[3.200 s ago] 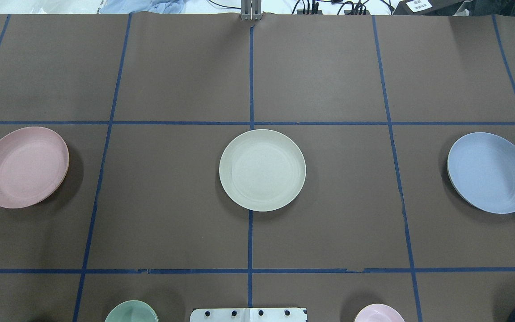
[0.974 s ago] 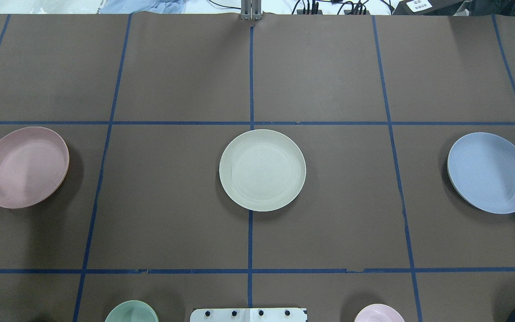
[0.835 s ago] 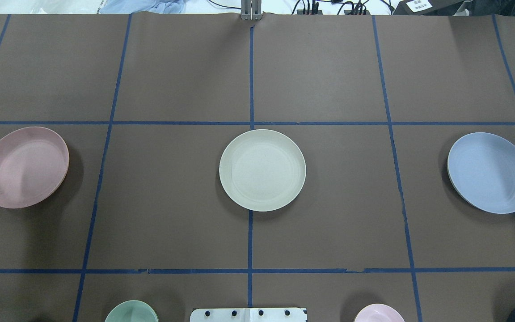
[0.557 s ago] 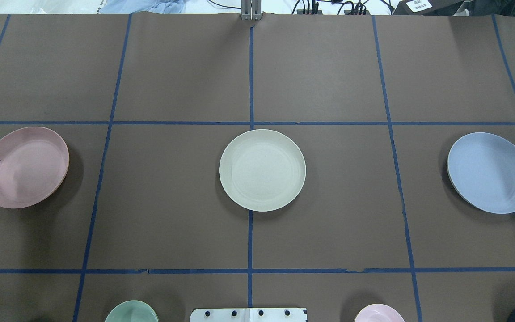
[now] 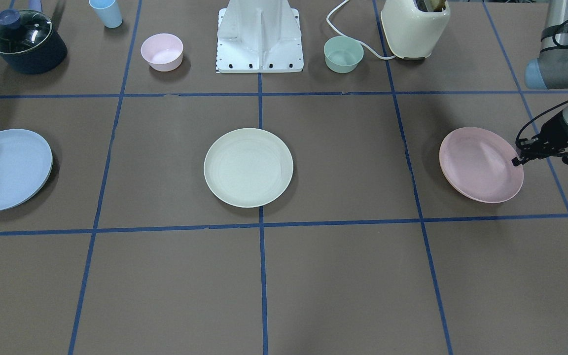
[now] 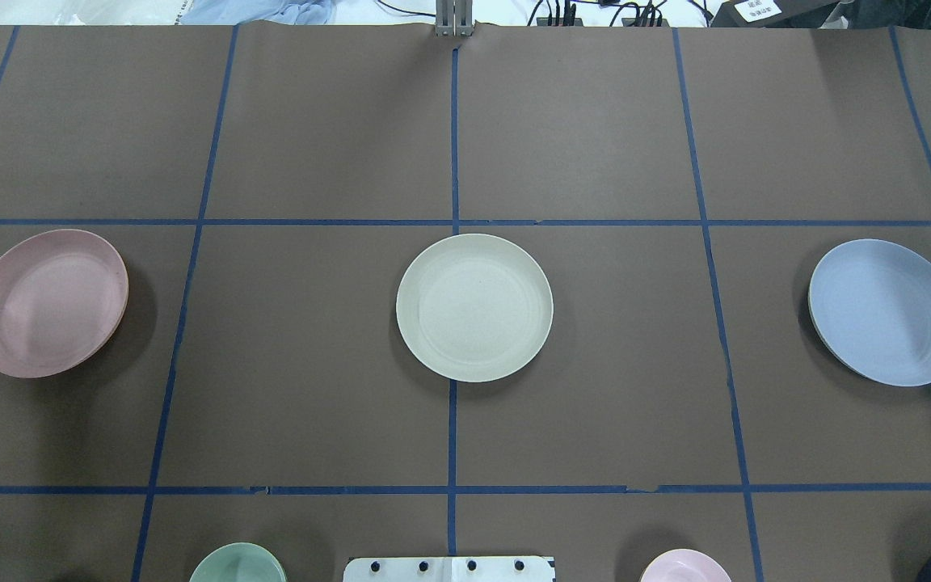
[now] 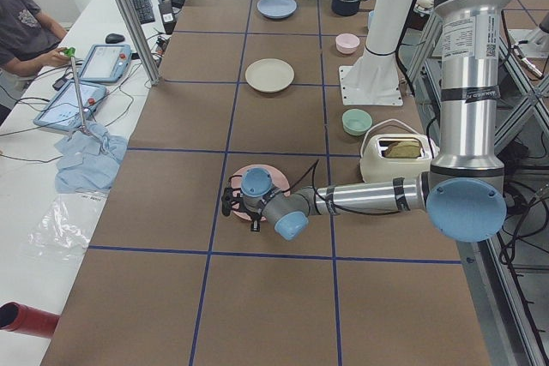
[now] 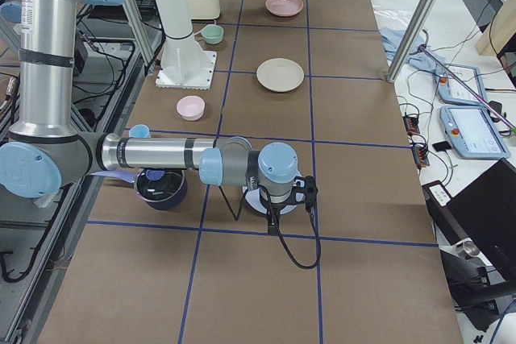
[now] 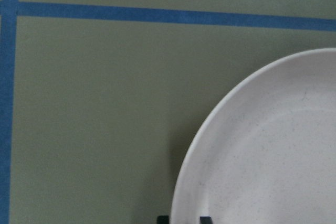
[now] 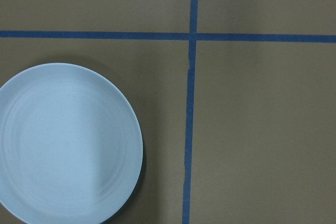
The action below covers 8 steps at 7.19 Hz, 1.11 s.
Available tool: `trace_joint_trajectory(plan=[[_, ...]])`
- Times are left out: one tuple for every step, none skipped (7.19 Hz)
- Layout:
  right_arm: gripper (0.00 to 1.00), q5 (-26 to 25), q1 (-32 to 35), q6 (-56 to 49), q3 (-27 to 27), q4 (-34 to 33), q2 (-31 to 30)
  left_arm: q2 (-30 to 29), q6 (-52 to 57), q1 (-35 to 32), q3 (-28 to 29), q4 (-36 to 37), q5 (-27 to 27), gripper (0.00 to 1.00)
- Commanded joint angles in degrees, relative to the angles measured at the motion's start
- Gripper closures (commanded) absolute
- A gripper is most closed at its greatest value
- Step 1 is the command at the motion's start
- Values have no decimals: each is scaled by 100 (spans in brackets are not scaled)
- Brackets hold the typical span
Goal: Stack three plates with pink and blue
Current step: 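Reach the left gripper to the rim of the pink plate and grip it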
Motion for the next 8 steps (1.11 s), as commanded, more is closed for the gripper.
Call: trace_joint_trajectory(plan=[[0, -41, -257, -16, -26, 16, 8, 18, 12, 15, -57, 2, -7, 100], [0, -67, -354, -16, -78, 207, 16, 35, 12, -11, -249, 19, -68, 100], [0, -85, -372, -16, -479, 792, 25, 36, 4, -55, -564, 228, -278, 100], [0, -94, -407, -7, -1040, 1686, 51, 10, 4, -108, -950, 726, -610, 100], [0, -94, -425, 1, -1524, 2208, 217, 1, 4, -274, -1537, 1454, -622, 100], [0, -120, -521, 1, -1668, 2239, 323, -69, 12, -362, -2109, 2322, -622, 100], [0, -225, -635, 115, -1713, 2292, 368, -226, 4, -372, -2541, 3010, -631, 100], [0, -234, -949, 429, -1722, 2571, 368, -376, -14, -363, -2832, 3504, -631, 100]])
